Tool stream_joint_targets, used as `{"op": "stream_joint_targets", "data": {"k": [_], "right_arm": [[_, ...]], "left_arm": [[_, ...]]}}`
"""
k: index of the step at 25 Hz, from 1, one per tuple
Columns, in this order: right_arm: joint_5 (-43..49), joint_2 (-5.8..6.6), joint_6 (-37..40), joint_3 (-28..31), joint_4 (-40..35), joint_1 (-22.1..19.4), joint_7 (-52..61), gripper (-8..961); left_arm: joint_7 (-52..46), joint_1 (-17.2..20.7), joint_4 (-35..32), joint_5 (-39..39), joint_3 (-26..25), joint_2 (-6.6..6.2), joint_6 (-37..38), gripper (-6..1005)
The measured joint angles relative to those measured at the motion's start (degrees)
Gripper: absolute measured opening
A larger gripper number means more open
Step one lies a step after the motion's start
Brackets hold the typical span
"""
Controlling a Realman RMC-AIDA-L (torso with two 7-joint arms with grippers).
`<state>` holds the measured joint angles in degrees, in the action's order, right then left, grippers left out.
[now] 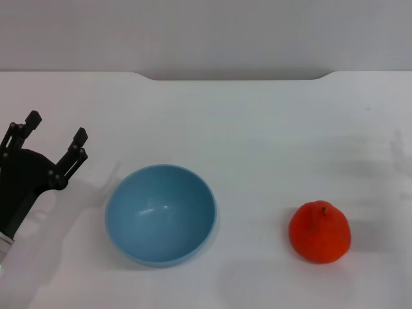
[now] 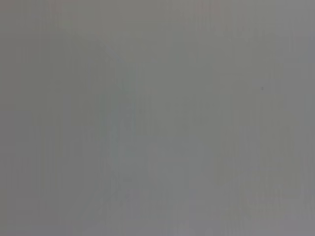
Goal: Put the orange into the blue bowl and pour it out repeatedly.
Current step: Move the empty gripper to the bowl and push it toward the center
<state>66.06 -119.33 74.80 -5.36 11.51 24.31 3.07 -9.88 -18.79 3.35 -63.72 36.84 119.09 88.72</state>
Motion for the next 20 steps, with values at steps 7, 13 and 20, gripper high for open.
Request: {"op": "stream_joint_targets", "data": {"k": [7,13,20], "right_arm": [[0.04,-0.03,-0.12,-0.14,0.01,0.01,0.0,528],[0.03,-0.1,-0.34,-0.03,0.0,0.06,0.0,528],[0.04,-0.06,-0.41,-0.1,0.0,0.36,0.0,528]], "left_arm": [[1.04,0.05,-0.01,0.0,0.1,0.0,-0.22,805],[1.36,-0.2,0.41,0.0,-0.24,0.0,-1.81,806],[-11.03,-2.62,-1.72,0.05,-3.13,-0.02,-6.23,801]]}}
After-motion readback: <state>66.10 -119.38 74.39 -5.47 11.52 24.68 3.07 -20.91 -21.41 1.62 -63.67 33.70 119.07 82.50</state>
